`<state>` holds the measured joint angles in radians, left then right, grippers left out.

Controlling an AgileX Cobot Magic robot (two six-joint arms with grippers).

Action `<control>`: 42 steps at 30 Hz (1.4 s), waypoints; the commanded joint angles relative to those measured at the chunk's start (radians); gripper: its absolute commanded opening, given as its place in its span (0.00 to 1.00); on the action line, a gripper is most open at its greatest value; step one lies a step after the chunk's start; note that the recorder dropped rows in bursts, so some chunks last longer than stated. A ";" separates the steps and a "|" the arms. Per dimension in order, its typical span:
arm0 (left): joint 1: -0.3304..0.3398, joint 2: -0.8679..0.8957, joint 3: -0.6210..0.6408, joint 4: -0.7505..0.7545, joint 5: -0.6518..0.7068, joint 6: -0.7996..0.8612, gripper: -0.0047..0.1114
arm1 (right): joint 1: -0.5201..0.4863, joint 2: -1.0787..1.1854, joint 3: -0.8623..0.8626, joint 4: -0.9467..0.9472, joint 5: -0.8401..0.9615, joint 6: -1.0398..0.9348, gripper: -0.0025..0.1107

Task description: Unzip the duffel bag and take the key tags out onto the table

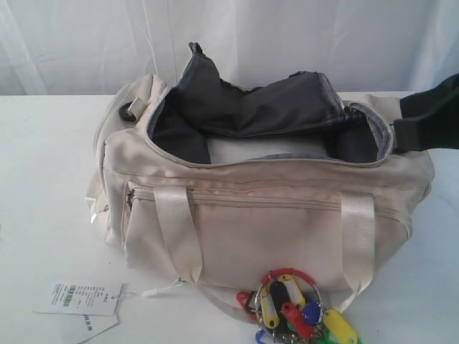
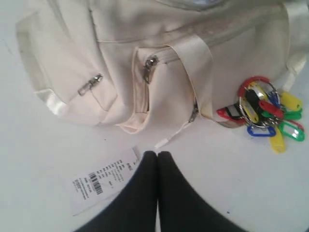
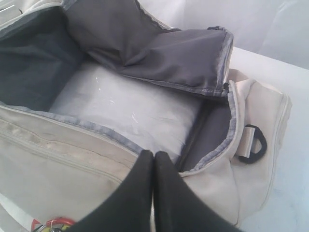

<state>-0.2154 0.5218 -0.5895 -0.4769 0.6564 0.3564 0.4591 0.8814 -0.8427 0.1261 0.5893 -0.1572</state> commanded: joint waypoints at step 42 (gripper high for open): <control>0.214 -0.522 0.517 -0.520 -0.535 -0.013 0.04 | -0.002 -0.007 0.005 -0.001 -0.012 0.007 0.02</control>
<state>-0.0025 0.0041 -0.0757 -0.9674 0.1769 0.3492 0.4591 0.8796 -0.8427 0.1261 0.5902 -0.1572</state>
